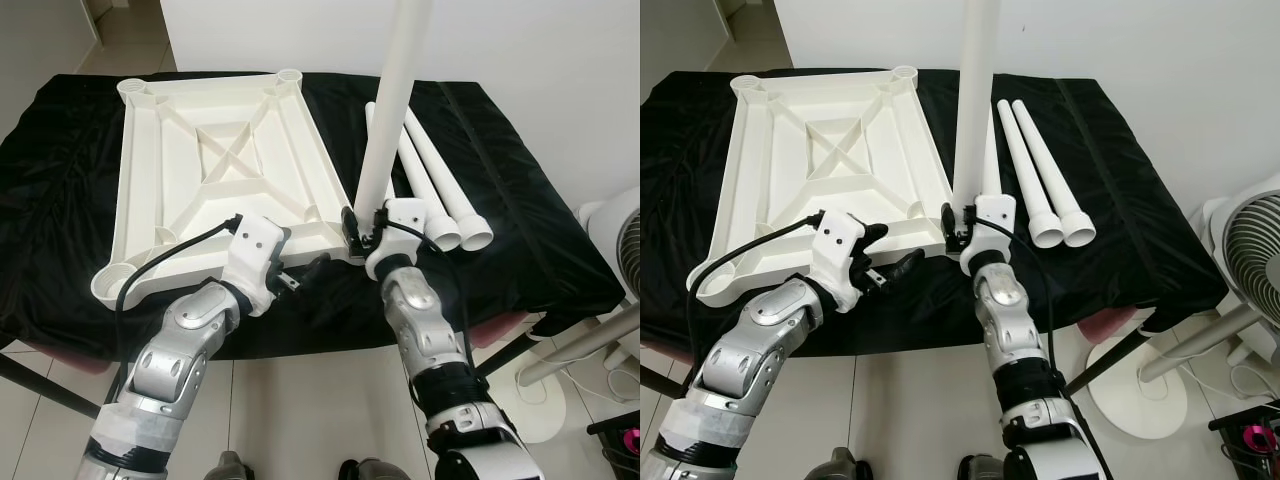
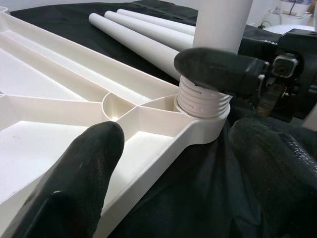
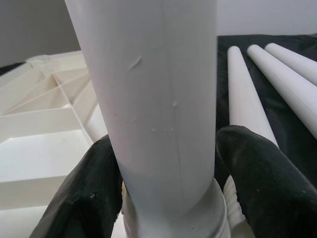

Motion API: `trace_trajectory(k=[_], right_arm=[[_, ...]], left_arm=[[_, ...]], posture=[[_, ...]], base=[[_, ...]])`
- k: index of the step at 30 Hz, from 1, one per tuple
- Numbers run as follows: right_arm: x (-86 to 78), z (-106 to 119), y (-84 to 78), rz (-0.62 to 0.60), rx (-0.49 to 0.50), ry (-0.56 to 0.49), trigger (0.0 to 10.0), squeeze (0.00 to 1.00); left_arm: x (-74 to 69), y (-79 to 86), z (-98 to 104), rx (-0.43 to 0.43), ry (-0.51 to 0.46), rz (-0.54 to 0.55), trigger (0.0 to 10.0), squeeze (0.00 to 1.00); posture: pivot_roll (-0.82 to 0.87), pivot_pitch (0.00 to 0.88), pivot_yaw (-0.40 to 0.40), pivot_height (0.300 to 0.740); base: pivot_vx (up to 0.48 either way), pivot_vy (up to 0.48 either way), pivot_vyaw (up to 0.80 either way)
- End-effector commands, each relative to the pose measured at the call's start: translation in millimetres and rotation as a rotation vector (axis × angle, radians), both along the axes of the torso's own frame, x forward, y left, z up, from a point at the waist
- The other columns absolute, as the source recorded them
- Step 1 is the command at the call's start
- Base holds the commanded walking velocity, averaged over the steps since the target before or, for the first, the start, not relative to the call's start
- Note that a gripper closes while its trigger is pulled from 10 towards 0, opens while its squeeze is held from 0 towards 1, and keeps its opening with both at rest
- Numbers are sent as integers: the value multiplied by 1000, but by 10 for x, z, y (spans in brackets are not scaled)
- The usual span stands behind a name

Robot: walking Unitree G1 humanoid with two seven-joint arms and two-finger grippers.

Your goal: Building children table

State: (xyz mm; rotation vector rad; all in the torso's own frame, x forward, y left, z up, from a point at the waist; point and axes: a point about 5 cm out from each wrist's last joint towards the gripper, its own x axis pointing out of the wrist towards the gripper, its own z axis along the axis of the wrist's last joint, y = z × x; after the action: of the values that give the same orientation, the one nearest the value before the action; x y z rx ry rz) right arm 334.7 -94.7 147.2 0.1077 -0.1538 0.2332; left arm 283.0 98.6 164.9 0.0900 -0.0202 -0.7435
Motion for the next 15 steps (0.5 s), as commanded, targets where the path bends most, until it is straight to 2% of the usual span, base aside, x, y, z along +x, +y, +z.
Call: trace_trajectory(k=[1,8,10,15], right_arm=[[-41,-11,-13,18,7,-10,10000,0],[-136,-36,-74,39,11,-29,10000,0],[-242,-84,-118,51,-3,-32,10000,0],[-351,-115,-145,64,2,-35,10000,0]], left_arm=[[10,12,-12,9,-2,0,10000,0],[31,37,-2,11,-8,12,10000,0],[57,80,14,14,-14,27,10000,0],[87,132,36,18,-22,44,10000,0]], posture=[[-5,63,-25,740],[-9,68,-29,740],[-11,69,-28,740],[-17,76,-26,740]], base=[[0,0,0],[0,0,0],[0,0,0],[0,0,0]])
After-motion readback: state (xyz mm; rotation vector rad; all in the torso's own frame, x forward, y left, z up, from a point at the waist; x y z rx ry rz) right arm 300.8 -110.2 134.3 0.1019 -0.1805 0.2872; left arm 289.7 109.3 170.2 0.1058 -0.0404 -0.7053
